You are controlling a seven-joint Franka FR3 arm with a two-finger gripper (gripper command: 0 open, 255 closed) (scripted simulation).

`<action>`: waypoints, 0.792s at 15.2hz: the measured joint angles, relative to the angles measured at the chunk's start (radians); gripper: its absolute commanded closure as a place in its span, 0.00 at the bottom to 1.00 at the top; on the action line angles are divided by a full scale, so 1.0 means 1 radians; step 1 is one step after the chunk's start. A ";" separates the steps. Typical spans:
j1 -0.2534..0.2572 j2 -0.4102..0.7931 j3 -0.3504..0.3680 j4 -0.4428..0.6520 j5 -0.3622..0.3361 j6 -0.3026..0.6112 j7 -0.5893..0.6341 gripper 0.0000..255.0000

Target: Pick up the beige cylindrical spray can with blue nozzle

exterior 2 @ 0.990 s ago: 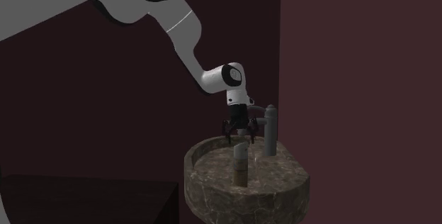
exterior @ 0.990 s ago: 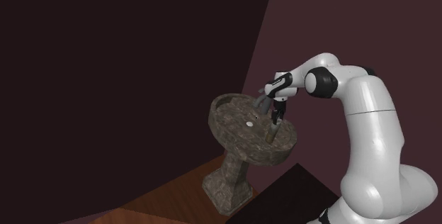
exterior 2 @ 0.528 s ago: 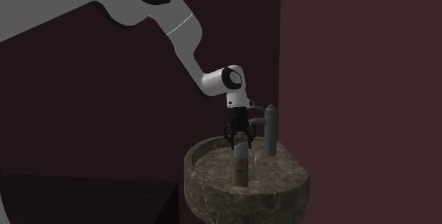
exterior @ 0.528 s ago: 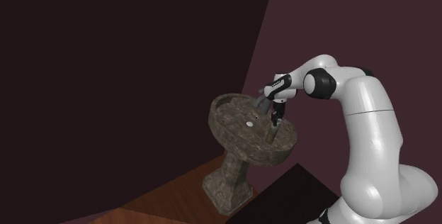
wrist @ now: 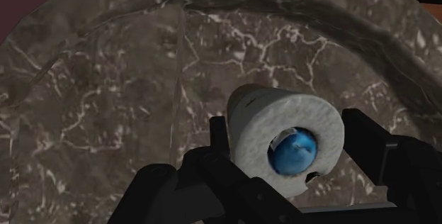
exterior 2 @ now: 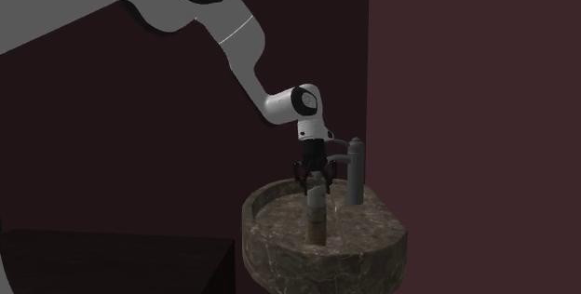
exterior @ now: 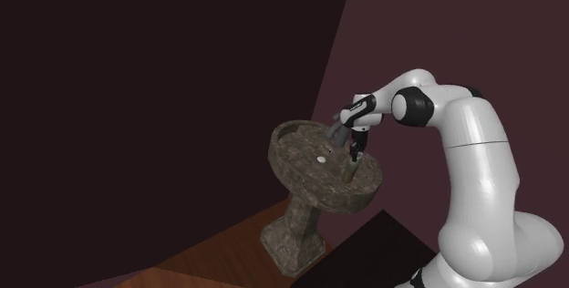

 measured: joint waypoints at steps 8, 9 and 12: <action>0.009 -0.073 -0.011 -0.015 -0.010 -0.056 -0.008 1.00; 0.012 -0.083 -0.012 -0.016 -0.012 -0.066 -0.007 1.00; 0.012 -0.103 -0.015 -0.004 -0.014 -0.096 -0.013 1.00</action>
